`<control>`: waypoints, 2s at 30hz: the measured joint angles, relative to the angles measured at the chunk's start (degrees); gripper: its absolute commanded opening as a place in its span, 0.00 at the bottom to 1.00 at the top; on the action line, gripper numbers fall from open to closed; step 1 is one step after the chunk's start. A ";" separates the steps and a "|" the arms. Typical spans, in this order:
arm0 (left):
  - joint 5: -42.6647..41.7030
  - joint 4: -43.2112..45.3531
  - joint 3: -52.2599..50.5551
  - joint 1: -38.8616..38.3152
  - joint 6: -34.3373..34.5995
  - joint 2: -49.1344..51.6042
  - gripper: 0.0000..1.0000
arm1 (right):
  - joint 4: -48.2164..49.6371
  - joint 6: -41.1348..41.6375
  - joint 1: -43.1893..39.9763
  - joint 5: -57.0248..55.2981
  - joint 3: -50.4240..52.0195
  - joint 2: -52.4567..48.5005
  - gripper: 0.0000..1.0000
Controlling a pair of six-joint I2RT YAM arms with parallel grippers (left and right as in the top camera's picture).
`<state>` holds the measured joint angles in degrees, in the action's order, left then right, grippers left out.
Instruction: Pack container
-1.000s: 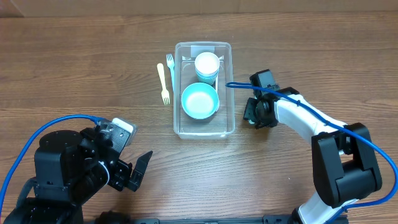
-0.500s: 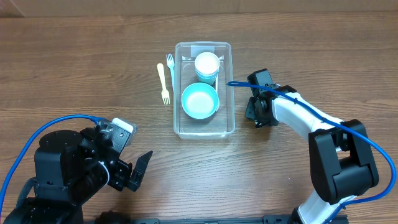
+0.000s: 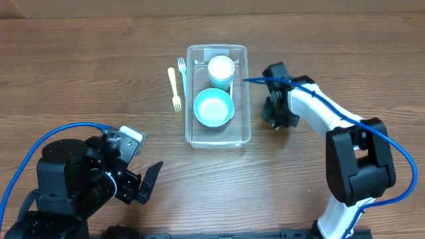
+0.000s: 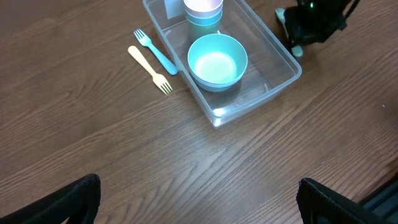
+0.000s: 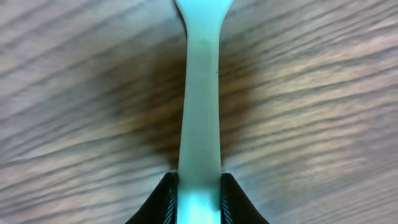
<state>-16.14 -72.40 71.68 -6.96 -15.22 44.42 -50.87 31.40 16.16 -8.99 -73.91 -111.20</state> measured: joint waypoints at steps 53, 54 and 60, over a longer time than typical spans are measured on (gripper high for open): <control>-0.02 -0.02 0.00 0.00 0.02 0.00 1.00 | -14.23 -8.26 13.97 4.52 -13.97 15.34 0.60; -0.02 0.00 0.00 0.00 0.00 0.00 1.00 | -15.85 -9.18 13.97 4.72 -14.21 19.23 0.60; 0.00 0.00 0.00 0.00 0.00 0.00 1.00 | -27.23 -13.92 13.97 9.03 -15.06 30.71 0.69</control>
<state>-16.14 -72.40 71.68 -6.96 -15.22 44.42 -78.11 17.47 30.13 0.03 -88.97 -80.49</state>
